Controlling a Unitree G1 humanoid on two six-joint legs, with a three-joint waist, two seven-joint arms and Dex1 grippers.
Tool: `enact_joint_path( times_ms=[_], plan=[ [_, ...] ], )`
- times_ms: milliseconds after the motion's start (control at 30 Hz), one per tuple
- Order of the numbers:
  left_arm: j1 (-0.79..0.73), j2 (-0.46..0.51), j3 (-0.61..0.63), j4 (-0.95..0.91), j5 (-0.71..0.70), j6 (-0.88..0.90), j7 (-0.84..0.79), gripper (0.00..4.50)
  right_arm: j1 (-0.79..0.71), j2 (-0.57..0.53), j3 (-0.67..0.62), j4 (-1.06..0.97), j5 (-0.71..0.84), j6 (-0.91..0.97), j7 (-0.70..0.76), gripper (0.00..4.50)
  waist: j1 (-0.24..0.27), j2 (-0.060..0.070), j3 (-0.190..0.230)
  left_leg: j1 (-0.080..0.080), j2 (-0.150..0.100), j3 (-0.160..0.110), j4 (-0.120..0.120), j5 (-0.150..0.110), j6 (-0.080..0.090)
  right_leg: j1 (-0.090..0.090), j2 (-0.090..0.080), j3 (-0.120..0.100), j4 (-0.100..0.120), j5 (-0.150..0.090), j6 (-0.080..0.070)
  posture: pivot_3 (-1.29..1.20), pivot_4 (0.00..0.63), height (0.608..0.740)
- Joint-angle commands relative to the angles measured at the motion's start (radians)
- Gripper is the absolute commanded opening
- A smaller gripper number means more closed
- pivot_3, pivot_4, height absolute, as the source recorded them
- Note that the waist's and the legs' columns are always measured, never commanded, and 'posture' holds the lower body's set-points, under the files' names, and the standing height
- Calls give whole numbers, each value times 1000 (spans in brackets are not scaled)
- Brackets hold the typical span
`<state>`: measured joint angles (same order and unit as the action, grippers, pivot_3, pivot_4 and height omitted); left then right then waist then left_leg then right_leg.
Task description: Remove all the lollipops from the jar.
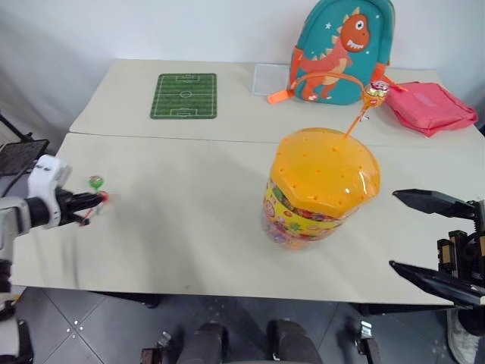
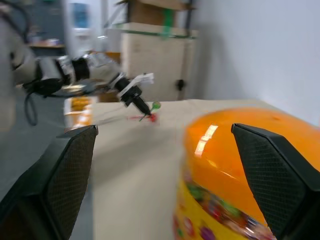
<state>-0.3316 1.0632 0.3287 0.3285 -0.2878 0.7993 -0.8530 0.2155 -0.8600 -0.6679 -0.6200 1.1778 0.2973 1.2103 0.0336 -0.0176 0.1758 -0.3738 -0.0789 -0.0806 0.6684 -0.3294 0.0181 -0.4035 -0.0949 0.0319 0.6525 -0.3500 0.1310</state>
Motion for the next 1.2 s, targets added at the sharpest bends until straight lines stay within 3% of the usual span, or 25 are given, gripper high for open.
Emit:
enact_joint_path(
  times_ms=[33,267,400,533,667,733,833,933,1067,1200],
  plan=[
    [48,32,52,-114,-29,78,4,29,-16,-19,14,-21,10,19,51,4500,9,0,0,1,0,0,0,0,0,1,0,0,0,0,0,0,150,740],
    [67,18,46,-160,-41,140,28,29,-30,-10,78,-9,-54,18,109,4500,13,0,0,2,0,0,-3,0,1,4,0,-1,-6,0,0,0,150,740],
    [47,3,73,-192,-100,150,-7,994,-34,-1,45,31,-62,31,75,4500,7,0,0,2,0,0,-3,-1,0,4,0,-1,-6,0,0,0,150,740],
    [55,16,134,-230,-210,66,-167,2125,-23,8,-25,51,-26,73,-33,4500,-4,1,0,2,1,0,-3,-1,0,4,0,-1,-7,0,0,0,150,740],
    [39,23,184,-244,-272,-95,-321,2125,-17,-9,-99,112,45,167,-156,4500,-9,1,0,3,1,0,-3,-1,0,5,0,-2,-9,0,0,0,150,740],
    [2,7,198,-273,-329,-144,-387,2125,-27,-19,-120,152,1,181,-213,4500,-10,1,0,3,1,0,-3,-1,0,6,0,-2,-9,0,-1,0,150,740],
    [-23,-25,172,-355,-387,-175,-433,2125,-65,-100,-86,195,-44,280,-338,4500,-12,4,0,3,1,1,-3,-1,0,6,0,-1,-9,0,-1,0,150,740],
    [-43,-65,158,-396,-410,-202,-416,2125,-158,-115,-49,216,-33,322,-439,4500,-19,7,-1,4,1,3,-4,0,0,5,0,-1,-9,0,-1,0,150,740],
    [-17,-334,18,-657,-509,-219,-283,2907,-447,-178,144,278,48,501,-646,4500,-25,10,-2,4,3,5,-2,0,0,5,1,-1,-8,0,-2,0,150,740],
    [-59,-467,-25,-729,-486,-309,-189,4071,-657,-153,271,320,52,576,-710,4500,-32,7,0,1,4,4,-2,0,0,2,2,-2,-8,0,-2,0,150,740]
  ],
)
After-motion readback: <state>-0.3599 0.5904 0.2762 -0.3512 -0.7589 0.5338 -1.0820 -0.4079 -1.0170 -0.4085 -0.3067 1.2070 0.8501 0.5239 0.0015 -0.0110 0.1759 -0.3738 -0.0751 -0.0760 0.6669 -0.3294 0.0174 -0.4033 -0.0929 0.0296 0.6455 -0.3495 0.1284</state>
